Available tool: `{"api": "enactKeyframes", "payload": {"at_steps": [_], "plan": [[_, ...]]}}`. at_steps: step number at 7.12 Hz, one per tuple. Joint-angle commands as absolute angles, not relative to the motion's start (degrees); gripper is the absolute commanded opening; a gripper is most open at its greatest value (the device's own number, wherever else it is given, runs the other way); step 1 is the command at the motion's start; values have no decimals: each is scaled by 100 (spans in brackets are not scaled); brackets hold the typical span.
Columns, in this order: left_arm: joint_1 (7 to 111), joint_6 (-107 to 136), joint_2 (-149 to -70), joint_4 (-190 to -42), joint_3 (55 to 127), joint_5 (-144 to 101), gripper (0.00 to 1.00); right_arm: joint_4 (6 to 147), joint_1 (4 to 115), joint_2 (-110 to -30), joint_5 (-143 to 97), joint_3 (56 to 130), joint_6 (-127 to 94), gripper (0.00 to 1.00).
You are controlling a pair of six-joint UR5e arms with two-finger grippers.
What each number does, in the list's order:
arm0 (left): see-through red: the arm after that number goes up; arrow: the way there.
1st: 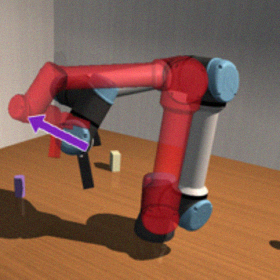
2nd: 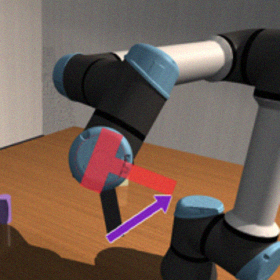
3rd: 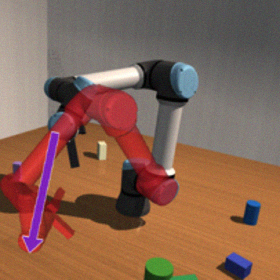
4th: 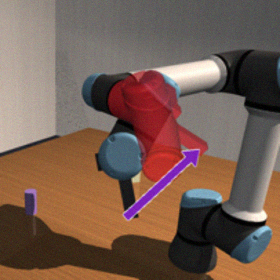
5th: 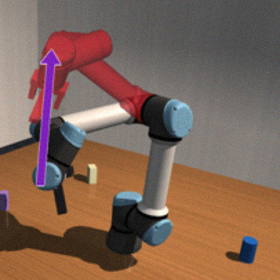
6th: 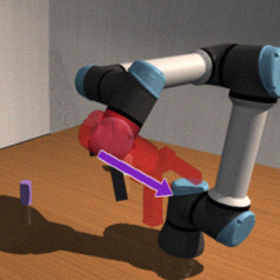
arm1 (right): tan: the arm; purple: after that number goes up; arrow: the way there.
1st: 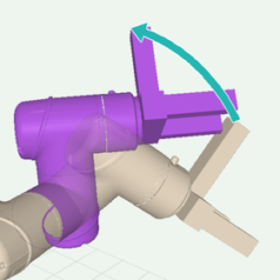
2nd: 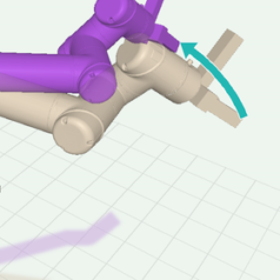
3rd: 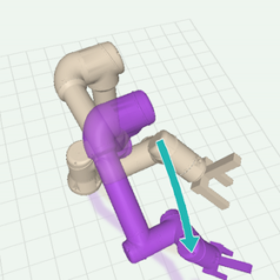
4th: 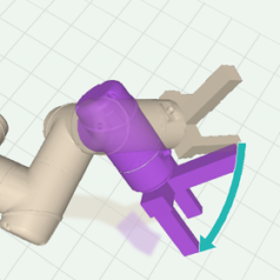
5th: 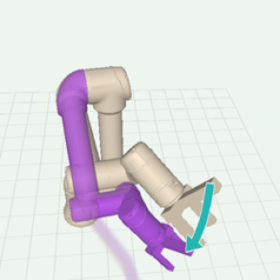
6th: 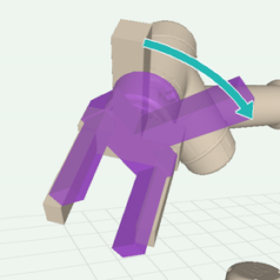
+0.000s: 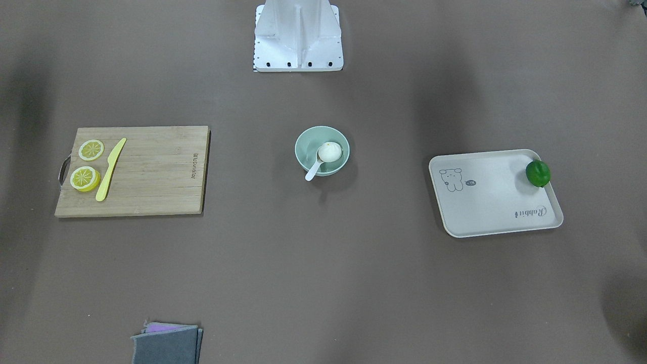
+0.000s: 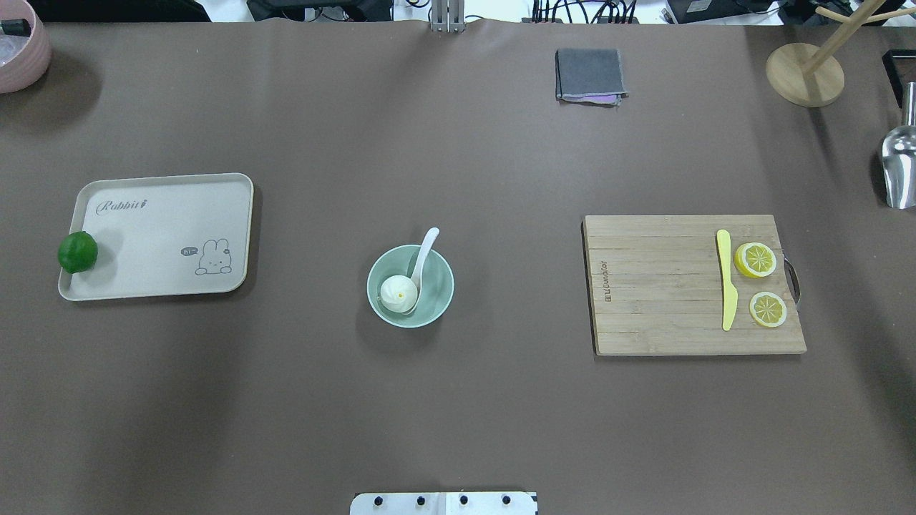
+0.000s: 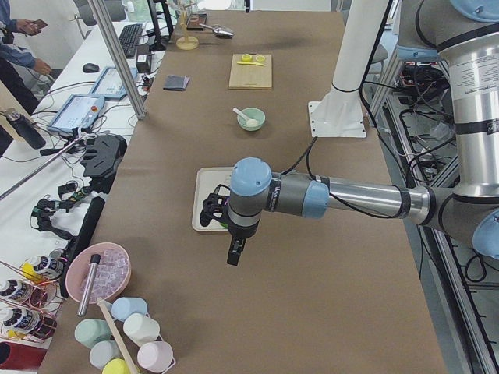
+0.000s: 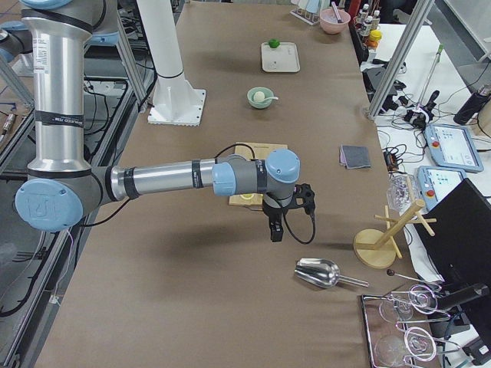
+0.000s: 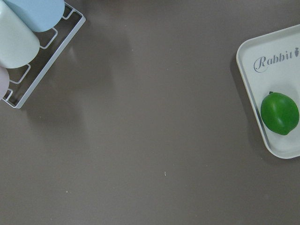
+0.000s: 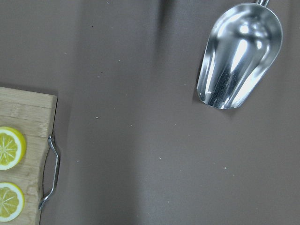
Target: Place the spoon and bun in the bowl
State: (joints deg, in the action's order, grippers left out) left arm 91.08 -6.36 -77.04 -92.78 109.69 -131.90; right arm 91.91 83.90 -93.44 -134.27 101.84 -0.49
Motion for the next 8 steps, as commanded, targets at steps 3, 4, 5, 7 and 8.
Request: {"api": "enactKeyframes", "payload": {"at_steps": [3, 4, 5, 7, 8], "plan": [[9097, -633, -7770, -9272, 10671, -13166, 98, 9185, 8727, -9554, -13729, 10187, 9, 100], [9097, -633, -7796, -9264, 10539, -13149, 98, 9185, 8728, -9571, -13729, 10239, 9, 100], [9105, -633, -7831, -9264, 10521, -13175, 98, 9185, 8841, -9676, -13737, 10335, 26, 100], [9114, -633, -7840, -9272, 10495, -13140, 98, 9185, 8930, -9825, -13702, 10380, 26, 100], [9123, -633, -7849, -9272, 10538, -13148, 98, 9185, 8921, -9826, -13667, 10354, 18, 100]]}}
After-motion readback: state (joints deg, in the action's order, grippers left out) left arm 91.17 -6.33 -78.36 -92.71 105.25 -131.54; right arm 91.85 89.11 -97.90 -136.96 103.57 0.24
